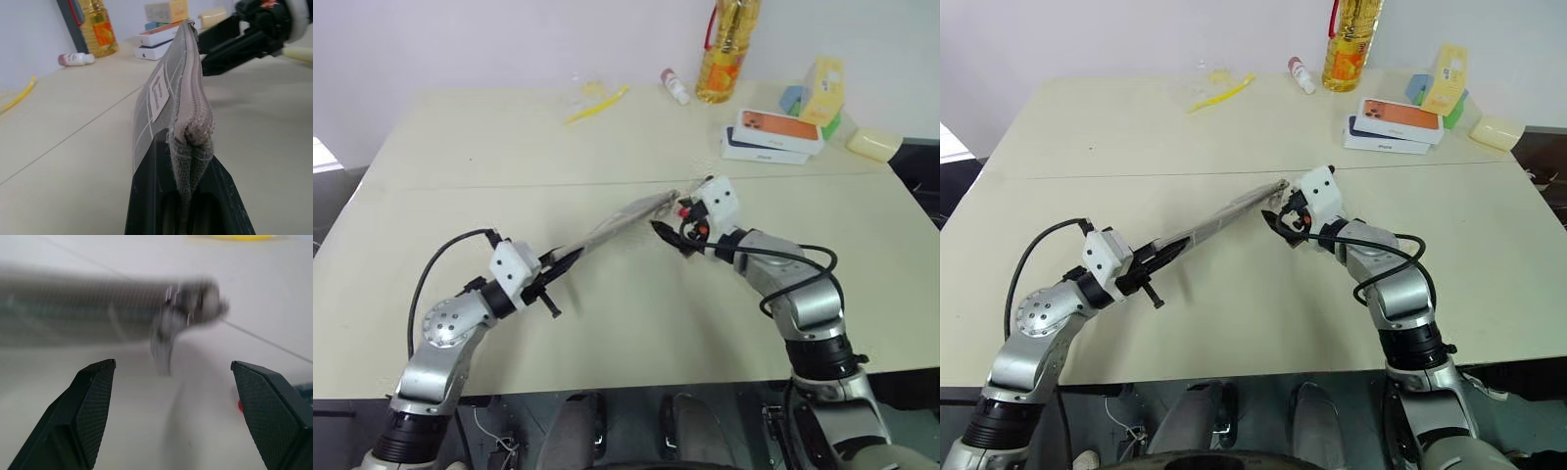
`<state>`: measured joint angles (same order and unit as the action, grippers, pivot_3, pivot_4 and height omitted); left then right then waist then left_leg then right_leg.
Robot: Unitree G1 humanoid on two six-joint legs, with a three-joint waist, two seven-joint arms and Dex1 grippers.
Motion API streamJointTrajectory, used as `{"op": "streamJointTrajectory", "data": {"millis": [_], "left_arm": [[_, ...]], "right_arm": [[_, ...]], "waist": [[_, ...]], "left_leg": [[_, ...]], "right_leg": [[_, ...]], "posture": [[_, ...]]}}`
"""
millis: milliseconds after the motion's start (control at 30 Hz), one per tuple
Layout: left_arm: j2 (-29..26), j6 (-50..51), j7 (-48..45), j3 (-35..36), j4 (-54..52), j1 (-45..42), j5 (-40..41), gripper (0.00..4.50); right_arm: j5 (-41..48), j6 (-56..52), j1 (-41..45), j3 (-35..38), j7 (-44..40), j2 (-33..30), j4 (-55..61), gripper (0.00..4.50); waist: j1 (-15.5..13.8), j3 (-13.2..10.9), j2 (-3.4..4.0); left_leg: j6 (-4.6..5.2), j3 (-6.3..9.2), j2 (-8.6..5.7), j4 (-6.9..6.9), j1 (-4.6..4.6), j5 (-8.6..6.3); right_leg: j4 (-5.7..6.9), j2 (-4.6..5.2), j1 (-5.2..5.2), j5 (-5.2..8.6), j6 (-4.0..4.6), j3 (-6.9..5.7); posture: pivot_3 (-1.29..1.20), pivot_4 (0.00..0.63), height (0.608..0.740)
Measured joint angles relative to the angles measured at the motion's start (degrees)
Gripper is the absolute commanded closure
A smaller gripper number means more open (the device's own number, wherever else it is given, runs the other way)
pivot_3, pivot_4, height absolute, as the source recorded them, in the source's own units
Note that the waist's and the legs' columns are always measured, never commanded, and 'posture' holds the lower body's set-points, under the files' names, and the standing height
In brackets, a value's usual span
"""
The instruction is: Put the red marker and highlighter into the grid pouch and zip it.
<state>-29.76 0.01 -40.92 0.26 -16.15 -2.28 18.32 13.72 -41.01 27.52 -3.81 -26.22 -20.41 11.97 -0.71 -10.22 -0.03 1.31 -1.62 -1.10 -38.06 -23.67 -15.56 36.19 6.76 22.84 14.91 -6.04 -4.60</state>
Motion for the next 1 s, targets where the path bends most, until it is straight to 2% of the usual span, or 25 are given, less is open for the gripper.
{"op": "streamJointTrajectory", "data": {"millis": [33,233,367,600,800,1000], "left_arm": [[0.00,0.29,-0.16,0.00,-0.02,0.06,0.00,4.50],[0.01,0.72,-0.47,0.01,-0.02,0.09,-0.42,4.50],[0.15,-0.30,0.01,-0.60,0.56,-0.26,-3.23,4.50],[4.77,-2.83,2.67,-5.29,5.21,-4.52,-10.08,4.50],[8.32,-3.91,4.02,-8.78,7.93,-8.18,-13.21,4.50],[11.31,-5.74,4.99,-11.30,12.05,-12.01,-16.21,4.50]], "right_arm": [[0.08,-0.10,0.00,0.19,0.24,0.24,-0.05,1.47],[0.84,-0.86,-0.01,0.98,0.67,0.38,-0.04,4.48],[0.67,-2.30,-0.08,-0.27,0.19,-1.08,1.26,4.48],[-5.32,-4.94,0.08,-9.87,-2.43,-9.07,5.57,4.48],[-6.94,-8.08,2.76,-14.42,-4.38,-10.06,10.55,4.48],[-8.15,-11.71,6.26,-23.02,-8.22,-11.45,17.91,4.48]], "waist": [[0.02,0.00,0.00],[0.14,0.00,0.00],[0.02,0.00,0.00],[-0.03,0.00,0.00],[0.08,-0.01,0.00],[-0.03,0.00,-0.01]], "left_leg": [[0.00,0.00,0.00,0.00,0.00,0.00],[0.00,0.00,0.00,0.00,0.00,0.00],[0.00,0.00,-0.01,0.00,0.00,0.00],[0.01,0.01,-0.04,-0.04,0.00,0.00],[0.02,0.01,0.00,-0.03,0.00,0.00],[0.02,0.03,-0.04,-0.06,-0.01,0.00]], "right_leg": [[0.00,0.00,0.00,0.00,0.00,0.00],[0.00,-0.01,0.01,0.00,0.00,0.00],[0.00,-0.01,0.01,0.00,0.00,0.00],[0.00,0.00,-0.01,0.00,0.00,-0.01],[0.01,-0.03,0.02,0.00,0.00,-0.01],[-0.01,0.00,-0.02,0.00,0.00,-0.02]], "posture": [[0.00,0.150,0.740],[0.00,0.150,0.740],[0.00,0.150,0.740],[0.00,0.150,0.740],[0.00,0.150,0.740],[0.00,0.150,0.740]]}}
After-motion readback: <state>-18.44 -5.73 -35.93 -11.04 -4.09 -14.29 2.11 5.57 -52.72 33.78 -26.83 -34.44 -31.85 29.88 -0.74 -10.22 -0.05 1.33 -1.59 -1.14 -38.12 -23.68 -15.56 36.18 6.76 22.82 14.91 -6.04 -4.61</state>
